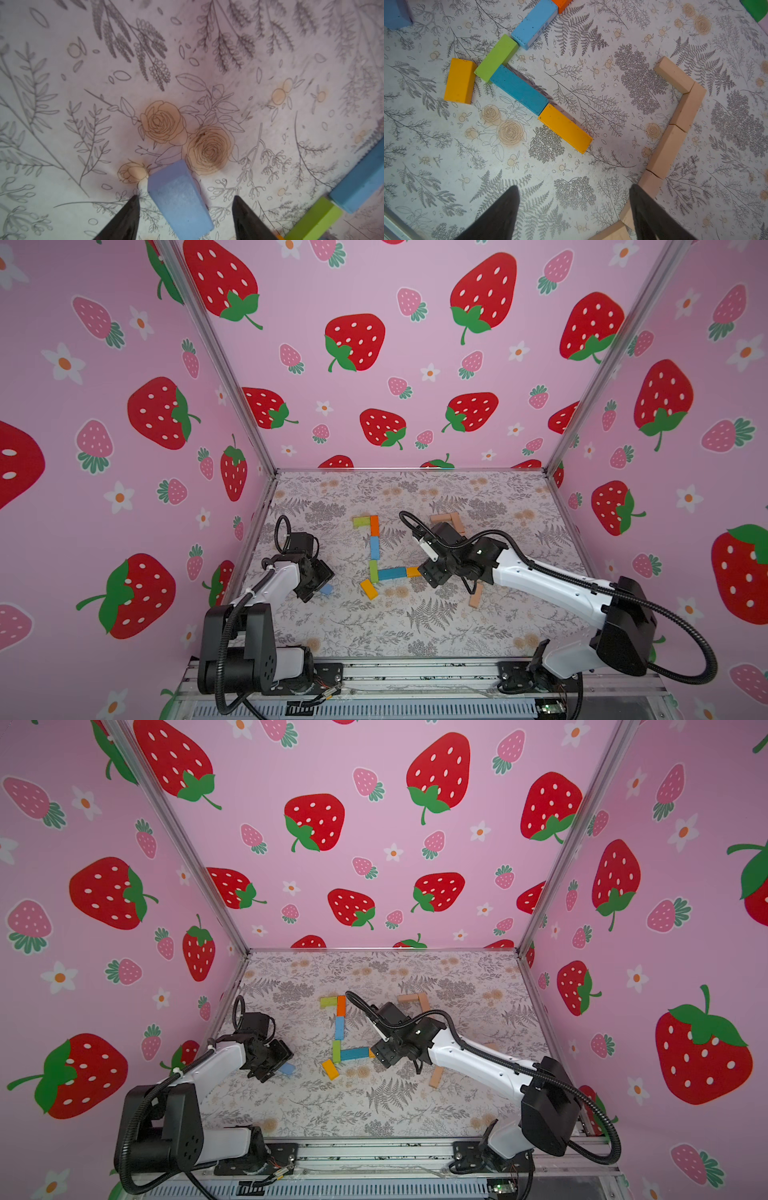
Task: Assemble a giraffe with building blocks
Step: Pick up the building block from the center of the board, then assemble the building block at the center of the board.
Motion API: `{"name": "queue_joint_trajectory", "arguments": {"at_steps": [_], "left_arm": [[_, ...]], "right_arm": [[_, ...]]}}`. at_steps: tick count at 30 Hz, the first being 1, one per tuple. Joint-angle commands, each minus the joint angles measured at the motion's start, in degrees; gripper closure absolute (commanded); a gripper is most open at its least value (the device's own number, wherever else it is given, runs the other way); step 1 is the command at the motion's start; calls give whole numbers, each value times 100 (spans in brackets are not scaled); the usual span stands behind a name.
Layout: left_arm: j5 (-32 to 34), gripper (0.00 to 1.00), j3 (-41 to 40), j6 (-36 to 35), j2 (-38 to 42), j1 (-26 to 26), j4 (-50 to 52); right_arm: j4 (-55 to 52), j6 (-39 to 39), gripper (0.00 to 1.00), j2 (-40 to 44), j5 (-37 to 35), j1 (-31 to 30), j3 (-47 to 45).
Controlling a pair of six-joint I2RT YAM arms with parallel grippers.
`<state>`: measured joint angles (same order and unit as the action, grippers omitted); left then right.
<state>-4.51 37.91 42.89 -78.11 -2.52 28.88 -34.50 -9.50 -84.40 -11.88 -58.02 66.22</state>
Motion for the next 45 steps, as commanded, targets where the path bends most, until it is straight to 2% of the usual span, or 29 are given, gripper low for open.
{"name": "queue_joint_trajectory", "arguments": {"at_steps": [1,3,9,14,17,22,23,28,33,45], "left_arm": [[98,35,-82,8,-164,-29,-198],[68,39,-104,-19,-254,-29,-247],[-71,65,-155,-190,-228,17,-224],[-116,79,-44,-443,46,252,140],[-31,85,92,-539,315,568,519],[196,93,472,-454,863,1401,1218],[271,99,588,-408,975,1590,1365],[586,100,1192,-160,1011,2770,1790],[732,100,1865,14,285,3869,1711],[565,100,3484,-131,-1928,5287,1445]], "right_arm": [[-30,-175,17,178,-113,-25,-55],[-32,-184,18,187,-123,-25,-63],[-64,-218,19,213,-190,-25,-81],[-25,-319,20,410,-371,-8,-183],[-31,-407,20,521,-519,19,-221],[-29,-552,21,792,-717,88,-326],[-26,-575,21,847,-758,104,-352],[-59,-680,21,1080,-919,192,-466],[-85,-770,22,1220,-953,265,-572],[-314,-928,22,1484,-1155,309,-713]]}}
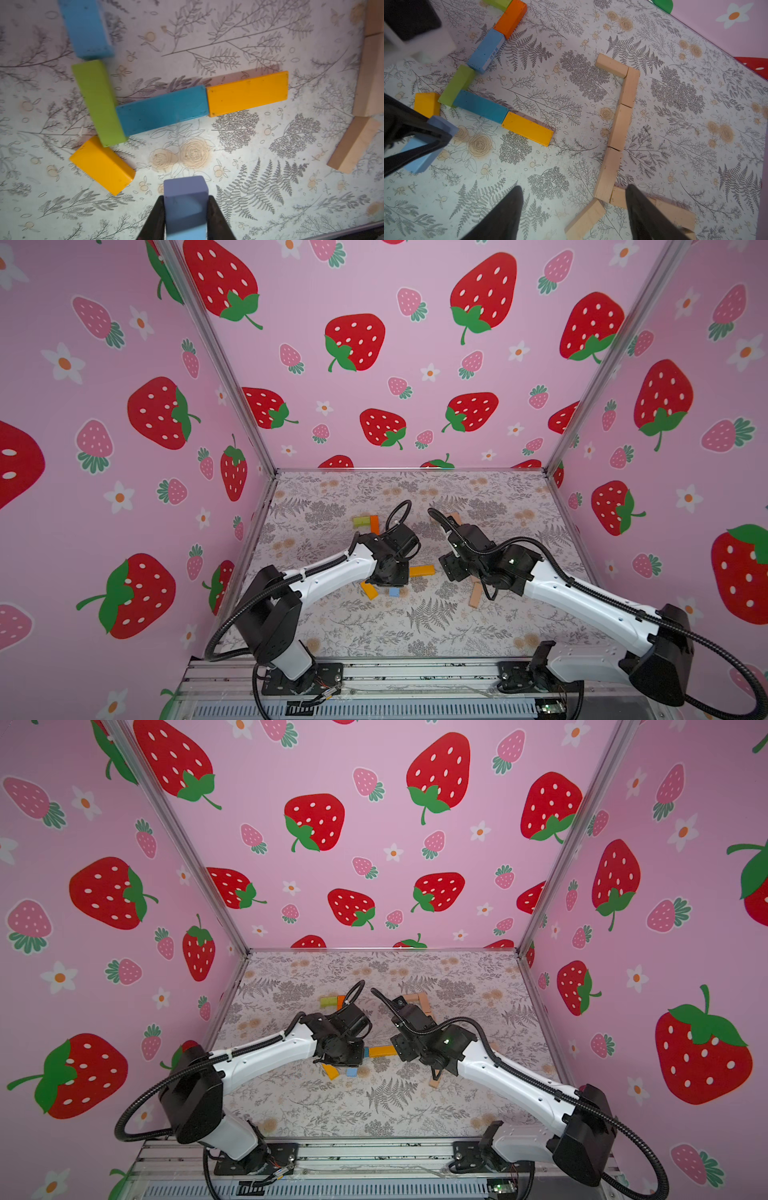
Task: Assemble a giraffe with building blocks
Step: Assemble the building block at the center of the board.
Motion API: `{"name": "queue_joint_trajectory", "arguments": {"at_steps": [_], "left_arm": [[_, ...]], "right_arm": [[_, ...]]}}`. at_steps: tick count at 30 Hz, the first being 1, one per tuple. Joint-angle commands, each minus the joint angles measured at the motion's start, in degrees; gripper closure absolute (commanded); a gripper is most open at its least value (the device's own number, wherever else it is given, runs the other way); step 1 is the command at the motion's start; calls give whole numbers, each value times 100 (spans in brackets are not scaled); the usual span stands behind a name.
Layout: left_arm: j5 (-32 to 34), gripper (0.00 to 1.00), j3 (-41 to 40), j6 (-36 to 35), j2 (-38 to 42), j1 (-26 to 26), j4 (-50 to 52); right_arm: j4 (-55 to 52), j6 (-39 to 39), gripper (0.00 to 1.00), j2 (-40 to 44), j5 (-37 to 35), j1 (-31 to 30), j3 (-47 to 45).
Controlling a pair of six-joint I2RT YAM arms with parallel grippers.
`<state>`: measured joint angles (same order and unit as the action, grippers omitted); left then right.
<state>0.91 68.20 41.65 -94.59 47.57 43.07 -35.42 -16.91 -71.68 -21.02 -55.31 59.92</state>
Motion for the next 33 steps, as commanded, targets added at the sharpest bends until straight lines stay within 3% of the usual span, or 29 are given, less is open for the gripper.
{"name": "queue_joint_trajectory", "arguments": {"at_steps": [1,9,11,14,18,23,33], "left_arm": [[12,100,587,20,-409,373,19],[-117,100,905,1158,-1150,855,-465],[-115,97,905,1453,-1268,916,-592],[-6,83,905,1847,-1481,996,-839],[20,83,1050,2220,-1854,1000,-1037],[155,84,1191,2409,-2170,925,-1056],[198,76,1424,2591,-2425,835,-889]], "right_arm": [[-264,-227,22,250,-313,51,-94],[-936,-1019,21,1031,-839,594,-273],[-1037,-1147,21,1279,-890,747,-352],[-1124,-1240,22,1558,-863,929,-454],[-1261,-1280,22,1696,-812,1052,-481],[-1320,-1262,22,1804,-724,1097,-525],[-1317,-1153,23,1905,-694,1201,-586]]}}
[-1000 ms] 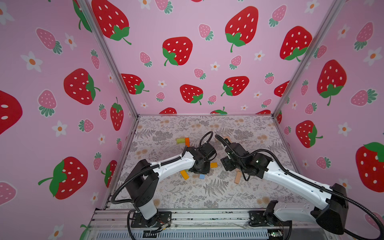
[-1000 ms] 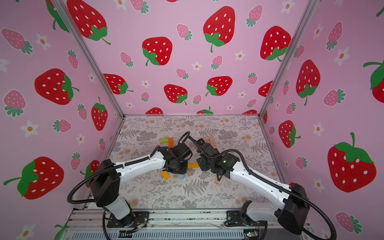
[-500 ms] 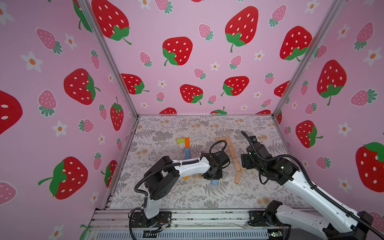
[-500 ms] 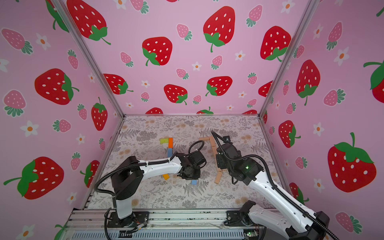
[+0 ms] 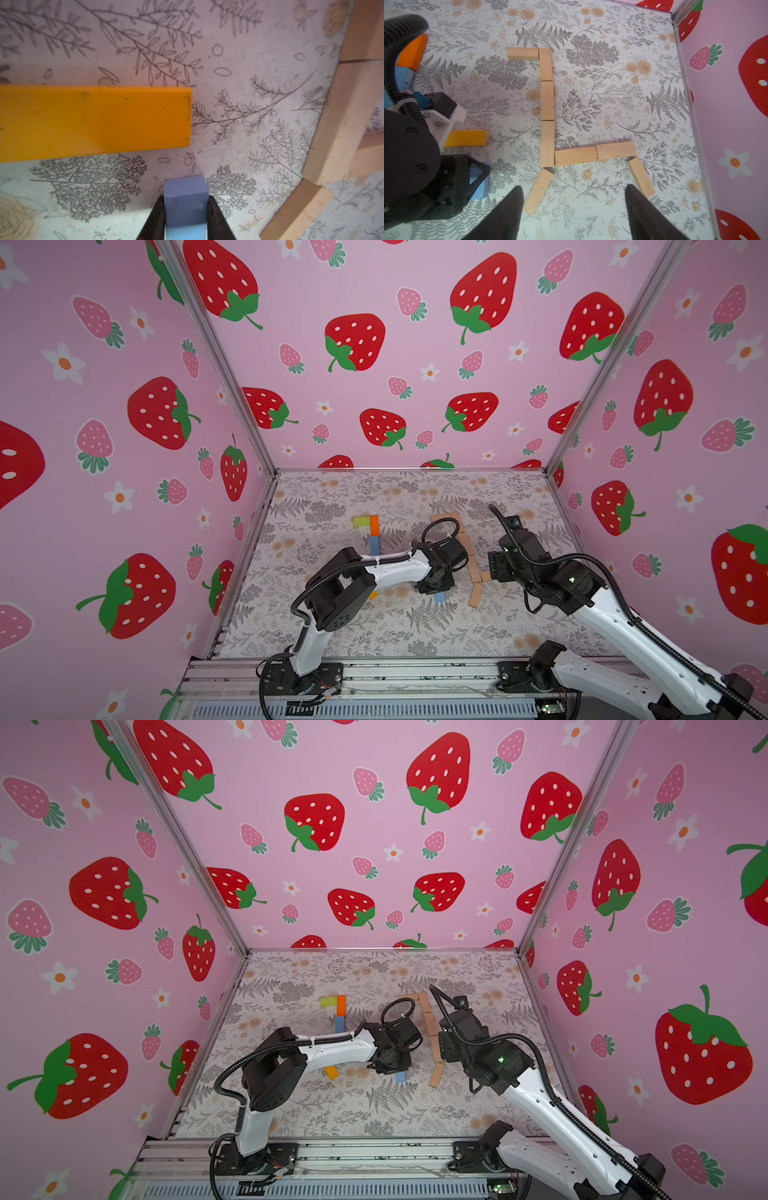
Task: Assemble a giraffe with building blocks
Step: Assemble the building block at the center of the board.
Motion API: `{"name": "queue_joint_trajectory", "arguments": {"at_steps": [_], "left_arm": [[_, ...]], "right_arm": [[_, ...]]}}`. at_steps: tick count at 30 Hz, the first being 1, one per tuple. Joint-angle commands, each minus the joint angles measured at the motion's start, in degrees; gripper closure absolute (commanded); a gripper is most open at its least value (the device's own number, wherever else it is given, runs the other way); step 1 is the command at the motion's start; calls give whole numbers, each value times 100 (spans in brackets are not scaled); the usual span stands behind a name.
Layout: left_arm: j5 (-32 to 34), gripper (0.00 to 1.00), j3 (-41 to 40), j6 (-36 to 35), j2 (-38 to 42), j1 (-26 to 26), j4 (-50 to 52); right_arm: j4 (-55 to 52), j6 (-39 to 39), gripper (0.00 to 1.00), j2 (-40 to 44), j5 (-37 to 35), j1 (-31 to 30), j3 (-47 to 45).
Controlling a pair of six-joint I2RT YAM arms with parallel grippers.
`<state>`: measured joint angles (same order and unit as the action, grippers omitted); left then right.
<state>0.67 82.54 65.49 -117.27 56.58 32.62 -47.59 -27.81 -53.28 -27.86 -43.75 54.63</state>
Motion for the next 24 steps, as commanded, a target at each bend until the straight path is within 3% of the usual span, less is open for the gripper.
{"name": "queue_joint_trajectory", "arguments": {"at_steps": [1,3,9,11,17,24], "left_arm": [[239,73,5,203,-155,-76,192],[250,63,25,180,-164,-83,241],[182,49,-62,166,-112,-77,267],[171,49,-97,148,-78,-77,271],[111,65,-142,126,-72,-59,262],[215,67,-125,21,-41,-109,317]], "right_arm": [[-110,-53,23,64,-9,58,-66],[-104,-38,23,72,0,83,-71],[-75,-3,23,68,51,144,-84],[-66,2,23,64,61,156,-84],[-22,-25,23,68,131,173,-93],[-25,-66,24,72,145,182,-128]]}}
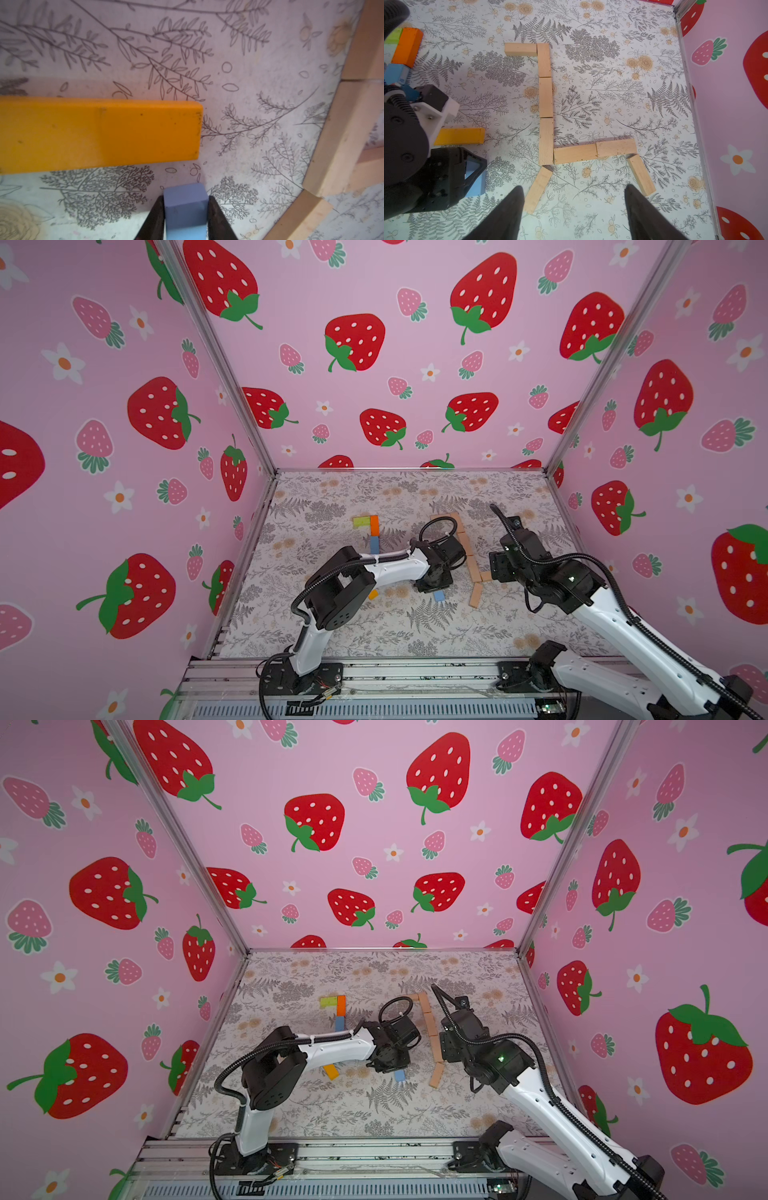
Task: Assemble a giraffe with building blocks
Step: Assemble the building block at the center of the board.
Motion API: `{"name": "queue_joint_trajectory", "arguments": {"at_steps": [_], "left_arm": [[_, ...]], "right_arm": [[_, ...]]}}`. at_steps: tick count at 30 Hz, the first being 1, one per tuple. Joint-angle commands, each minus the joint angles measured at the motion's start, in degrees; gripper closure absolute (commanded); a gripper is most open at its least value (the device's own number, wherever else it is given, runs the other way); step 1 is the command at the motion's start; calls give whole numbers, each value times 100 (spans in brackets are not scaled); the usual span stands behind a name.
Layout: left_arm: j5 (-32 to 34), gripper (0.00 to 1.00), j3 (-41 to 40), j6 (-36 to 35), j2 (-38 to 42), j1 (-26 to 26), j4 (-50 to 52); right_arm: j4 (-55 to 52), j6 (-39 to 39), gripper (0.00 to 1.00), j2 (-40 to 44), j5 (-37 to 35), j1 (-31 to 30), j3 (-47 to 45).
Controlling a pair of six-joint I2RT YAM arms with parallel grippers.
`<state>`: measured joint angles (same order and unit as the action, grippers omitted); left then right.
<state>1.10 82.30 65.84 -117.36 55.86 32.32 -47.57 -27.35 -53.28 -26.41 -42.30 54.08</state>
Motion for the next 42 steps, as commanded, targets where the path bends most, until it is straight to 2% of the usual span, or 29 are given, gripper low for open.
{"name": "queue_joint_trajectory", "arguments": {"at_steps": [1,14,42], "left_arm": [[180,68,-77,-34,-48,-46,359],[250,67,13,-151,-80,-196,424],[272,60,251,-256,-191,-303,416]], "right_arm": [[-36,-119,24,69,5,38,-74],[-43,-112,24,67,-23,38,-109],[-33,-95,24,71,-4,46,-100]]}}
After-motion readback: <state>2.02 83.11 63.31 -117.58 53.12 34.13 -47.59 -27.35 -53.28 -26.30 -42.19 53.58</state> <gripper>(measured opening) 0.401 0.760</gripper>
